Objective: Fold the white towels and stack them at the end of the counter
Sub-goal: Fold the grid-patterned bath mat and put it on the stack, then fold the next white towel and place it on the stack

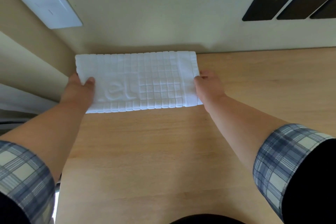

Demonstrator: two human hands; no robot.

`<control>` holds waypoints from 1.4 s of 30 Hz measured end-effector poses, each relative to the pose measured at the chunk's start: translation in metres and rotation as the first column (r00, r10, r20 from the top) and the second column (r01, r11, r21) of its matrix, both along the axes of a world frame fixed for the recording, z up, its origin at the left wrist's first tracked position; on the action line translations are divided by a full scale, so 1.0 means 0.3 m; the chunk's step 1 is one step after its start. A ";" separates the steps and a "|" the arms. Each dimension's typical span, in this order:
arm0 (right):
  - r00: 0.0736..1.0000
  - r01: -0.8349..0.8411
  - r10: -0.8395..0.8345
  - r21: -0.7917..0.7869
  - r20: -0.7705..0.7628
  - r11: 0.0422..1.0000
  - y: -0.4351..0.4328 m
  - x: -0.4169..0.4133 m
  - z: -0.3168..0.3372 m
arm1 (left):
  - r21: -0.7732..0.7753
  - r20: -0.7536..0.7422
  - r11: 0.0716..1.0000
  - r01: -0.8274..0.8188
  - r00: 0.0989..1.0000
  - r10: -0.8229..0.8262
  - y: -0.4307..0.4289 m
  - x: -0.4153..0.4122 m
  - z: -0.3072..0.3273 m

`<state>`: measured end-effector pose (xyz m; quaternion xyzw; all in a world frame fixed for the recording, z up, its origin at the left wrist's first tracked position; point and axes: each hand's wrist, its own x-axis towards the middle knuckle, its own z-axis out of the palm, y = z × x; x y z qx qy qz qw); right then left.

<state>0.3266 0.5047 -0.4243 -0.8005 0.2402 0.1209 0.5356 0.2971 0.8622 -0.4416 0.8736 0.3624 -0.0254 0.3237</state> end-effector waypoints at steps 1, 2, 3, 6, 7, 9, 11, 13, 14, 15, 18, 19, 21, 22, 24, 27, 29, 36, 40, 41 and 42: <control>0.999 -0.031 0.031 -0.016 0.025 0.999 0.006 0.007 0.001 | 0.016 0.000 1.000 0.004 1.000 -0.004 -0.010 -0.001 0.001; 0.998 -0.055 0.057 -0.035 0.038 0.998 0.010 0.016 0.002 | 0.028 -0.004 1.000 0.008 1.000 -0.008 -0.020 -0.004 0.006; 0.997 -0.060 0.062 -0.050 0.036 0.997 0.014 0.025 0.005 | 0.032 -0.008 0.999 0.014 1.000 -0.014 -0.031 -0.007 0.011; 1.000 -0.002 0.008 -0.207 0.027 0.978 0.028 0.036 0.011 | 0.104 -0.021 0.995 0.005 1.000 -0.003 -0.067 -0.017 0.024; 0.996 -0.039 0.065 -0.360 0.061 0.932 0.044 0.037 0.012 | 0.230 -0.015 0.973 0.024 1.000 -0.021 -0.089 -0.020 0.030; 0.934 -0.178 0.320 -0.568 0.160 0.804 0.112 0.037 0.028 | 0.423 0.085 0.893 0.153 0.975 -0.207 -0.155 -0.016 0.049; 0.769 -0.373 0.618 -0.673 0.162 0.639 0.191 0.059 0.030 | 0.457 0.045 0.752 0.475 0.832 -0.553 -0.230 0.014 0.051; 0.640 -0.528 0.768 -0.721 0.009 0.449 0.222 0.090 0.001 | 0.412 -0.168 0.588 0.697 0.692 -0.703 -0.266 0.047 0.022; 0.619 -0.575 0.781 -0.726 -0.084 0.378 0.215 0.105 -0.021 | 0.381 -0.264 0.582 0.719 0.687 -0.677 -0.257 0.062 0.007; 0.623 -0.602 0.764 -0.726 -0.166 0.333 0.198 0.115 -0.047 | 0.366 -0.329 0.613 0.700 0.713 -0.619 -0.237 0.077 -0.007; 0.706 -0.584 0.665 -0.731 -0.244 0.352 0.131 0.128 -0.099 | 0.397 -0.416 0.646 0.652 0.755 -0.506 -0.173 0.095 -0.030; 0.734 -0.575 0.633 -0.719 -0.243 0.390 0.117 0.128 -0.103 | 0.391 -0.432 0.647 0.655 0.751 -0.499 -0.165 0.097 -0.027; 0.777 -0.570 0.573 -0.676 -0.260 0.467 0.093 0.115 -0.098 | 0.363 -0.457 0.672 0.646 0.752 -0.475 -0.174 0.098 -0.012; 0.794 -0.566 0.545 -0.656 -0.270 0.499 0.076 0.101 -0.091 | 0.353 -0.461 0.689 0.633 0.758 -0.461 -0.190 0.093 0.002; 0.824 -0.547 0.492 -0.624 -0.281 0.558 0.025 0.054 -0.063 | 0.349 -0.443 0.690 0.634 0.760 -0.475 -0.238 0.065 0.044; 0.865 -0.491 0.430 -0.616 -0.260 0.616 -0.098 -0.060 0.001 | 0.390 -0.380 0.557 0.733 0.679 -0.628 -0.372 -0.023 0.125; 0.882 -0.458 0.408 -0.630 -0.235 0.628 -0.199 -0.143 0.044 | 0.380 -0.324 0.505 0.775 0.623 -0.712 -0.495 -0.086 0.174; 0.913 -0.394 0.346 -0.687 -0.215 0.611 -0.632 -0.423 0.251 | 0.272 -0.238 0.326 0.905 0.391 -0.889 -1.036 -0.269 0.327; 0.942 -0.335 0.241 -0.657 -0.232 0.676 -0.910 -0.644 0.441 | 0.268 -0.124 0.256 0.929 0.297 -0.947 -1.385 -0.397 0.495; 0.947 -0.320 0.221 -0.657 -0.232 0.683 -0.978 -0.701 0.493 | 0.298 -0.094 0.246 0.922 0.285 -0.954 -1.467 -0.432 0.543; 0.951 -0.309 0.211 -0.669 -0.226 0.676 -1.049 -0.760 0.543 | 0.325 -0.080 0.232 0.917 0.272 -0.959 -1.547 -0.468 0.588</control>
